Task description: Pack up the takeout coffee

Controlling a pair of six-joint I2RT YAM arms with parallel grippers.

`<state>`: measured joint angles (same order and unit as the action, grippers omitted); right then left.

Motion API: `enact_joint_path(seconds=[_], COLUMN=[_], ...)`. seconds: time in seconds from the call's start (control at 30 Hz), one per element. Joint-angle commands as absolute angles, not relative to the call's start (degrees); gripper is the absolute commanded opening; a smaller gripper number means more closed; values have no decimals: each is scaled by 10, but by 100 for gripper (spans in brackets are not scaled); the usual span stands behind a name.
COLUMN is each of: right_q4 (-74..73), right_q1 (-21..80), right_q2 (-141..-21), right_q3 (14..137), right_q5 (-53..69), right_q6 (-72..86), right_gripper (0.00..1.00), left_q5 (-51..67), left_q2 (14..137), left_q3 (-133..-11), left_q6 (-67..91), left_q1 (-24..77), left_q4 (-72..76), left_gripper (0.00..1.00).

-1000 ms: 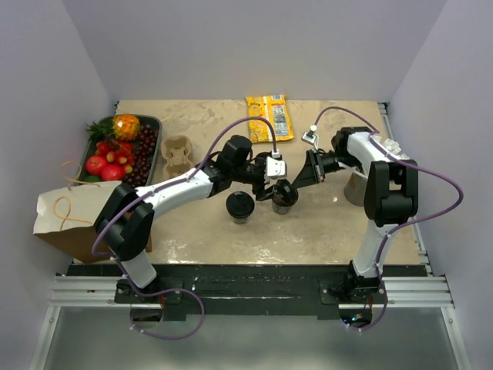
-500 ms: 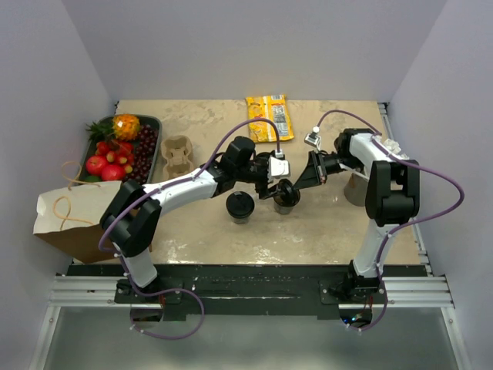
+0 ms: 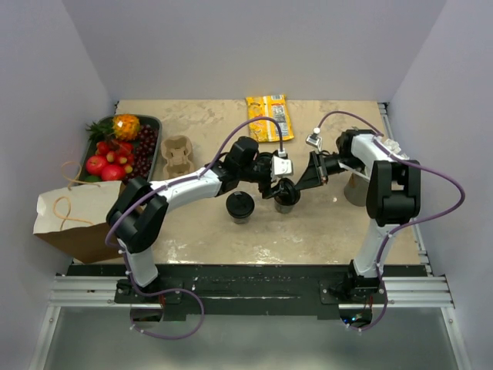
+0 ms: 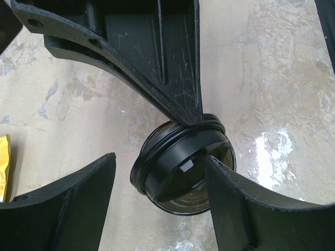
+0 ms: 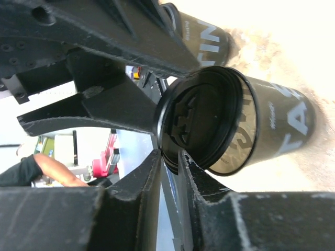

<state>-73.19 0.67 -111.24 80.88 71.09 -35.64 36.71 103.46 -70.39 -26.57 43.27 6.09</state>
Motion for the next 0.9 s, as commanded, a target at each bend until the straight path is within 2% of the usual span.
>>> enact_joint_path(seconds=[0.0, 0.37, 0.87], right_q4=[-691, -600, -561], right_q1=[2, 2, 1], right_q2=[-1078, -1042, -1053], right_q3=[799, 780, 755], right_q5=[693, 647, 630], right_q6=[-322, -248, -214], right_gripper=[25, 31, 34], left_q5=[383, 390, 396], left_q2=[1038, 1049, 1062], left_q3=[-733, -744, -754], left_q6=[-254, -243, -229], left_q1=[439, 439, 439], left_q4=[100, 87, 69], left_gripper=[73, 72, 72])
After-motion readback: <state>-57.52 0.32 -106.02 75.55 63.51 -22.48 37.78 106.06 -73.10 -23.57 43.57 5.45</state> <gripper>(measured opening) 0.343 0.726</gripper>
